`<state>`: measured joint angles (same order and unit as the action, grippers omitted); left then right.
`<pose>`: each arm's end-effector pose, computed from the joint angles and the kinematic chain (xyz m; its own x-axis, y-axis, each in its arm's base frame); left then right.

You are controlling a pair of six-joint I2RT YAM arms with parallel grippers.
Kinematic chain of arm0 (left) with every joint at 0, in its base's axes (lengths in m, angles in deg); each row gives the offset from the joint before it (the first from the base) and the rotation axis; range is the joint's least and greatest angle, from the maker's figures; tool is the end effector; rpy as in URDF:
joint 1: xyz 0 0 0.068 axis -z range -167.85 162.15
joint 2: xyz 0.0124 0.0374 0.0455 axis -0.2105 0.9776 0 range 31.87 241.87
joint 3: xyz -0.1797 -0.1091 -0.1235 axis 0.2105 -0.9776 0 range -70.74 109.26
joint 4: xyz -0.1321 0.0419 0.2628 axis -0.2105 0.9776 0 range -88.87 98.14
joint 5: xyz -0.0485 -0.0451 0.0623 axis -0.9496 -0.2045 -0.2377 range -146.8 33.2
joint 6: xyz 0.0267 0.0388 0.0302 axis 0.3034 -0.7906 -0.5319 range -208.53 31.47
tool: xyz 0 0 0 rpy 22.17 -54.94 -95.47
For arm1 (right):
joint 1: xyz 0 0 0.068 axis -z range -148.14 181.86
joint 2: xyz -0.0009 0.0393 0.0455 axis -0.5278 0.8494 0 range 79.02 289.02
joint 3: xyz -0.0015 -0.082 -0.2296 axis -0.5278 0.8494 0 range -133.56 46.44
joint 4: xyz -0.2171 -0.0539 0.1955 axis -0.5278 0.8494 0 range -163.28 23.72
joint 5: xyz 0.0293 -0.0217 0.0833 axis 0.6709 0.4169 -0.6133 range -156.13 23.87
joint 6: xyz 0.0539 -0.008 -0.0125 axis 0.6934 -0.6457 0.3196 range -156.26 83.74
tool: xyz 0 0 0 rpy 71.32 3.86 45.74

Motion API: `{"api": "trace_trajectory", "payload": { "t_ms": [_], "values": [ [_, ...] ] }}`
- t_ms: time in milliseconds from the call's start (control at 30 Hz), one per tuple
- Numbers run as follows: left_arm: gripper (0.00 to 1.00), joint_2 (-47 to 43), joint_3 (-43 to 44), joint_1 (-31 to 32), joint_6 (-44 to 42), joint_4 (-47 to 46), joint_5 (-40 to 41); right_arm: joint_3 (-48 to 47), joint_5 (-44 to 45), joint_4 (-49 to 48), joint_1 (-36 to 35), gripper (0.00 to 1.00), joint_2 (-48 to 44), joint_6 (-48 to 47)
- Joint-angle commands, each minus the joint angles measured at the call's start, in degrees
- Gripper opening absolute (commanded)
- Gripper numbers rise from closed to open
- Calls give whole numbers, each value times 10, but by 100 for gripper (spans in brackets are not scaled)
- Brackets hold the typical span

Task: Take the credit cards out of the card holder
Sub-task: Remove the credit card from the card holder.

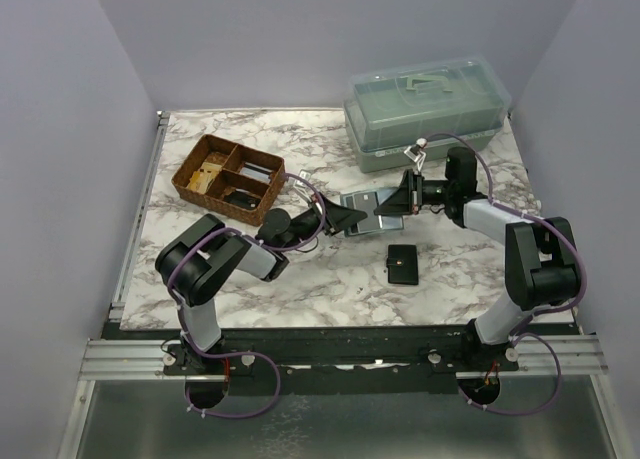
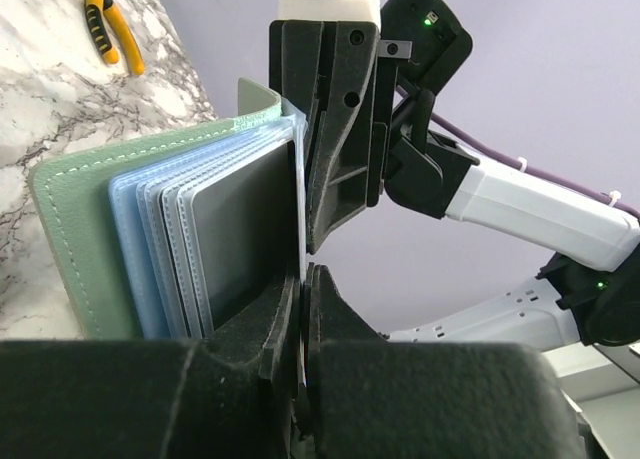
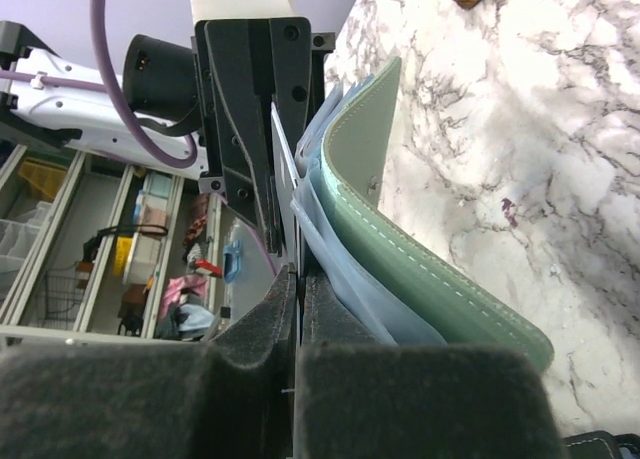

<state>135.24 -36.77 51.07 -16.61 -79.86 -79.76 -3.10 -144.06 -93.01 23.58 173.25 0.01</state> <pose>0.2528 -0.2235 0.1196 -0.7840 -0.4919 -0.3786 0.4205 0.0278 -0.9069 0.3457 0.0883 0.1559 -0.8736 -0.0021 -0.4867 -0.4844 0.1000 0.8691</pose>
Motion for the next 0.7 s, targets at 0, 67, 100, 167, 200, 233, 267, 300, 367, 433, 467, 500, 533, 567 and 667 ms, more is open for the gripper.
{"api": "trace_trajectory", "payload": {
  "t_ms": [0,67,100,167,200,233,267,300,367,433,467,500,533,567,667],
  "values": [
    [7,-22,-15,17,27,-90,-34,11,-10,-39,-15,0,-5,16],
    [7,-24,-21,10,34,-102,-37,14,-10,-44,-12,0,-8,20],
    [7,-27,-23,9,34,-103,-38,14,-11,-46,-12,0,-8,21],
    [8,-32,-26,5,33,-104,-41,15,-14,-50,-10,0,-7,25],
    [8,-34,-26,5,33,-104,-44,16,-17,-55,-10,0,-5,29],
    [9,-35,-27,3,33,-104,-44,17,-18,-59,-10,0,-4,33],
    [9,-37,-28,2,33,-104,-46,18,-19,-63,-10,0,-4,36],
    [9,-39,-29,0,33,-105,-47,19,-20,-64,-9,0,-3,37],
    [9,-43,-31,-3,33,-106,-48,18,-21,-66,-7,0,-2,39],
    [10,-49,-35,-6,34,-108,-49,20,-21,-68,-5,0,-2,41],
    [10,-52,-38,-9,35,-110,-49,20,-21,-69,-5,0,-3,41],
    [10,-54,-39,-11,36,-111,-50,20,-21,-69,-4,0,-2,42],
    [10,-56,-41,-13,37,-112,-51,20,-21,-69,-4,0,-2,42],
    [10,-58,-42,-14,38,-113,-52,21,-21,-70,-3,0,-1,42],
    [11,-60,-47,-19,41,-117,-53,21,-21,-70,-2,0,-2,43]
  ]
}}
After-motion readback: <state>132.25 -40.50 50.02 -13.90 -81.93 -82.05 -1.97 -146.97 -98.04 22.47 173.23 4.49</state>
